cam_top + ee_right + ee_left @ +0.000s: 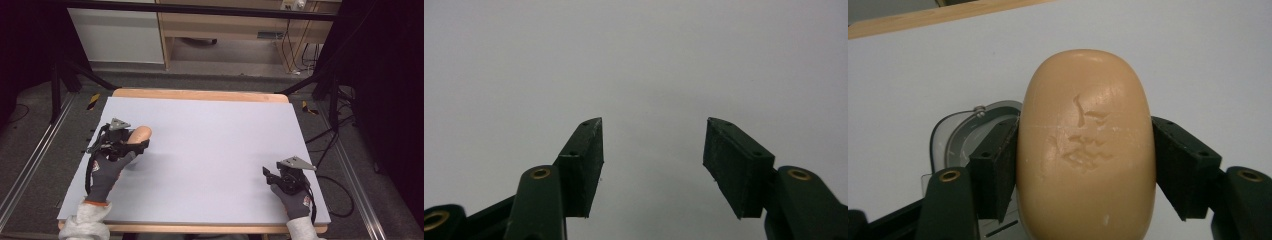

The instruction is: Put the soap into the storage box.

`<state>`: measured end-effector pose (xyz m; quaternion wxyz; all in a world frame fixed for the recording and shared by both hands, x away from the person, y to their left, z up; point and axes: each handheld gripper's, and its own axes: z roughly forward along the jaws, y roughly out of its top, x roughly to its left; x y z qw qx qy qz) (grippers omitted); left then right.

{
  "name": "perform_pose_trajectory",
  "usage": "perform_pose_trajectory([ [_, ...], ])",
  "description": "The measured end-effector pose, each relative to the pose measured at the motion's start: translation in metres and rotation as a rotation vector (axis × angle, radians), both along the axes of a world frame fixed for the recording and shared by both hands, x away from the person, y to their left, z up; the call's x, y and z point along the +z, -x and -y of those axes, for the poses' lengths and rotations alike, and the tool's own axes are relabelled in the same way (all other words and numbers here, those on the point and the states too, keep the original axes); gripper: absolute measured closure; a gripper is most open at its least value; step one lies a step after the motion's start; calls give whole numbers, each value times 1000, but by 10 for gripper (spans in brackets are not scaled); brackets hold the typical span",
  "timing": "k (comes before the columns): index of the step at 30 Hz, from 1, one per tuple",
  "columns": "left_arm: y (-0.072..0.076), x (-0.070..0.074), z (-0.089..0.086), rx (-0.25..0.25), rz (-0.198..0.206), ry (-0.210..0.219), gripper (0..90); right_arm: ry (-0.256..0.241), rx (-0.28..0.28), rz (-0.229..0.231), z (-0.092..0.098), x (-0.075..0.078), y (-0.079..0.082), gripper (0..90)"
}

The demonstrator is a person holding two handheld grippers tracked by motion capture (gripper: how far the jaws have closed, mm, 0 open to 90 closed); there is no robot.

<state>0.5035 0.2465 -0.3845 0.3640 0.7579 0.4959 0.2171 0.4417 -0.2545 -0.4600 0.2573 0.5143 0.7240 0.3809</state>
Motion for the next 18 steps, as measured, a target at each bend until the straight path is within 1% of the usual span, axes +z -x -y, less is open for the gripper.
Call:
perform_pose_trajectory([
  [5, -3, -8, -9, 28, -10, 0, 318, 1, 1, -1, -1, -1, 0, 412],
  [6, -4, -12, -13, 40, -14, -2, 318, 4, 3, -2, -1, -1, 0, 412],
  [7, -4, -12, -13, 40, -14, -2, 318, 6, 5, -1, -1, -1, 0, 412],
  [11, -7, -19, -20, 65, -23, 1, 318, 6, 5, 0, -1, -1, 0, 412],
  [18, -10, -25, -24, 81, -40, -11, 318, 7, 4, 1, -1, -1, 0, 412],
])
